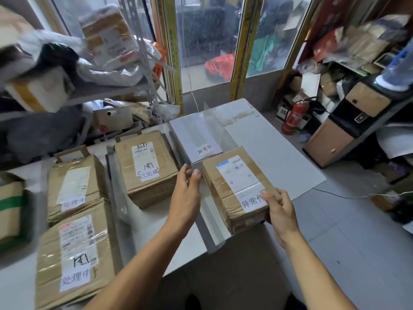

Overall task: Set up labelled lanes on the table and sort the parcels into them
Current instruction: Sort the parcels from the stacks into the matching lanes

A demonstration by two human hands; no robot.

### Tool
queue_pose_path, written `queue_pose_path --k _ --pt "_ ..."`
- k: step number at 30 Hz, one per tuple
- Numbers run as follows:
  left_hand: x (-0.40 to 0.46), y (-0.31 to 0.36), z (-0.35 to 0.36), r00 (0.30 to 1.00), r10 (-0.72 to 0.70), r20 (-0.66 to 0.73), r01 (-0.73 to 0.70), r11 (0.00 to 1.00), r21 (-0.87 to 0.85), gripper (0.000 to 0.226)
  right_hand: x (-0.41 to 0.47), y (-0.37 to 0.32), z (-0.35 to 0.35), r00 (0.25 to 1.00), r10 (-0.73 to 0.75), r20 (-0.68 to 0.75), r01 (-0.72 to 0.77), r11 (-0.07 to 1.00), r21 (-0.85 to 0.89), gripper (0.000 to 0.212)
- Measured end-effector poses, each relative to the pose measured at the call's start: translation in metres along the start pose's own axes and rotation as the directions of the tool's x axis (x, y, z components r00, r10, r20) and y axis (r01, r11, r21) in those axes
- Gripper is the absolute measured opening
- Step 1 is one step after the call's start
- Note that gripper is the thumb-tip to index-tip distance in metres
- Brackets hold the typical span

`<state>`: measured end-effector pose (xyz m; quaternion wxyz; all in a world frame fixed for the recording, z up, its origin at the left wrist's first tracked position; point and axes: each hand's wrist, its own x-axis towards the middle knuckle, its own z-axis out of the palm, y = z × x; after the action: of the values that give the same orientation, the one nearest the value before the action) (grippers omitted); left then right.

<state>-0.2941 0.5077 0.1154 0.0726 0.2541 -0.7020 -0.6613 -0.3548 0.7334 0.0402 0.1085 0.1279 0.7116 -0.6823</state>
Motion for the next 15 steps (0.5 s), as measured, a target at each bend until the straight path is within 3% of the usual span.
queue_pose_path --k 6,12,15 --pt "0.005 -0.009 0.004 1.000 -0.025 -0.010 0.025 1.000 0.001 0.075 0.012 0.037 0.011 0.999 -0.015 -0.049 0.012 0.998 -0.066 0.013" --pt "0.009 -0.017 0.007 0.999 -0.033 0.003 0.033 0.999 0.017 0.083 0.023 0.064 0.023 0.998 0.049 -0.027 -0.050 0.998 -0.027 0.026" --pt "0.010 -0.019 0.008 1.000 -0.031 0.001 0.031 0.999 0.022 0.080 0.030 0.069 0.030 0.998 0.051 -0.028 -0.051 0.998 -0.025 0.045"
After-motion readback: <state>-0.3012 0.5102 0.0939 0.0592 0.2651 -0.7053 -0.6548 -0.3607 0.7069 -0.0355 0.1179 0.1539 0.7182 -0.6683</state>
